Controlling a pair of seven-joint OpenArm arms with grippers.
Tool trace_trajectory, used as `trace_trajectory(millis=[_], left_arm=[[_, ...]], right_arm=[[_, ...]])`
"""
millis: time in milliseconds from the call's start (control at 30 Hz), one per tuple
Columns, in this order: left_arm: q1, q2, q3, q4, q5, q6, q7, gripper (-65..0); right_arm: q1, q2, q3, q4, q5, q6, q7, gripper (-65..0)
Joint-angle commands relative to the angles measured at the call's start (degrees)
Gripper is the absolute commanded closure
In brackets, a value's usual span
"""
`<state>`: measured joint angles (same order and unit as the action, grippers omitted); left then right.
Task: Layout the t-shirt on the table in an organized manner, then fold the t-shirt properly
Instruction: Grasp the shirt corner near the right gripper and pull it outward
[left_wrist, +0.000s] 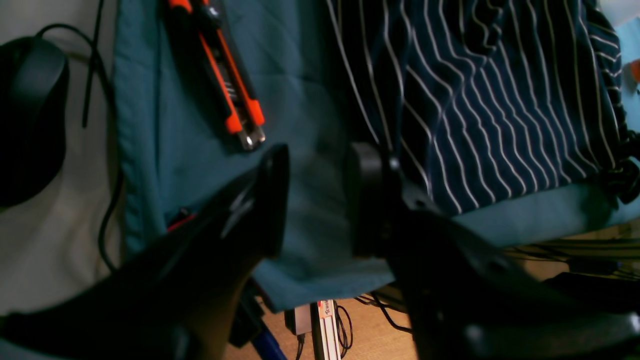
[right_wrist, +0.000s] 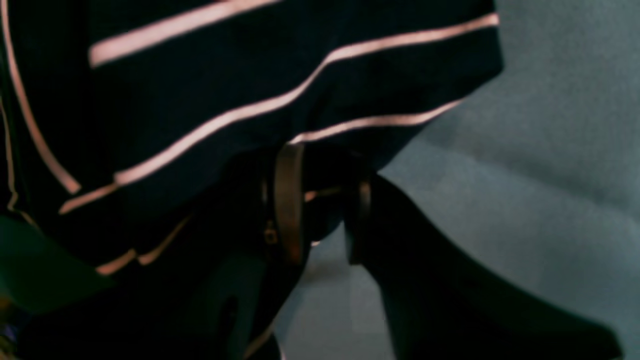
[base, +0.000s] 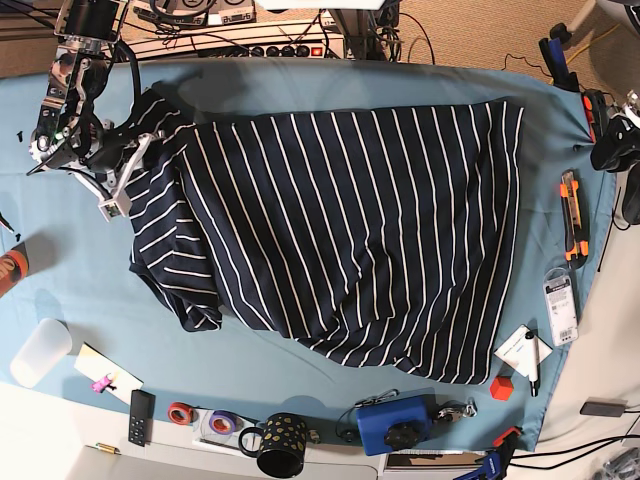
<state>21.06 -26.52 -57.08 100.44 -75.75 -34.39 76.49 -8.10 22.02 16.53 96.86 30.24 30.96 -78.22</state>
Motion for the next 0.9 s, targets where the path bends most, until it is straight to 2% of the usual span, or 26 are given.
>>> trace_trajectory(millis=[0,33,200,400,600,700,867], left_arm=[[-0.1,-1.2,-0.4,0.8,-1.5,0.0,-1.1,-21.1],[-0.1,-1.2,-0.4,0.8,-1.5,0.0,-1.1,-21.1],[-0.3,-1.2,-0.4,0.8,-1.4,0.0,-2.0,-21.1],[-1.2,-1.2,-0.4,0.8,-1.5,0.0,-2.0,-21.1],[-1.2,-1.2,-0.4,0.8,-1.4,0.0,-2.0,-21.1],[-1.2,-1.2,-0.4,0.8,-1.4,0.0,-2.8,-21.1],[-1.2,-1.2,-0.4,0.8,-1.4,-0.2,-3.7,-21.1]], right_arm=[[0.0,0.7,0.1,0.2,-0.3,-0.8,-1.8,-6.4],[0.0,0.7,0.1,0.3,-0.3,-0.9,-1.8,0.0],[0.0,0.7,0.1,2.6,-0.3,-0.8,-1.8,0.0],[-1.9,0.7,0.7,14.1,-0.3,-0.8,-1.8,0.0],[-9.7,0.7,7.6,22.7,0.3,-0.8,-1.8,0.0],[-14.9,0.7,13.0,25.4,5.1,-0.6,-1.8,0.0],[-23.3,0.7,20.7,26.3,17.7,3.8,-1.8,0.0]])
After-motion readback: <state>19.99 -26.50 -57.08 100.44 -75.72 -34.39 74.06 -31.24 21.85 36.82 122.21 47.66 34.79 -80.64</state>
